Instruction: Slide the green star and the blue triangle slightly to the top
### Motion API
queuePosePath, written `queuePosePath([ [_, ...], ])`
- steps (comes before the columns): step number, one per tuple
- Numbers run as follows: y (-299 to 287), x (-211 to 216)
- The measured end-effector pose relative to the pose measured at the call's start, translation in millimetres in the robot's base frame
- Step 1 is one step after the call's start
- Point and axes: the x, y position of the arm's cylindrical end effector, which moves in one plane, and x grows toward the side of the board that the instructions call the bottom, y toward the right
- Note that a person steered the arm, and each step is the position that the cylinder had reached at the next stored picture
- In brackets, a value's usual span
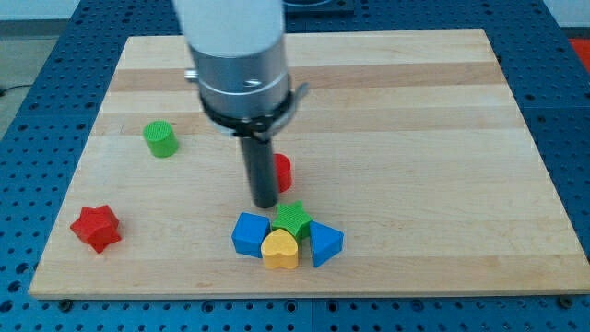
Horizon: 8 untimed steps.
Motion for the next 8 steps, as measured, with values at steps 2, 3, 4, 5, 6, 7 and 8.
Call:
queuePosePath([
  [2,24,-73],
  [3,56,-41],
  [4,130,23],
  [5,155,74],
  [6,72,100],
  [7,17,43],
  [8,-11,-3],
])
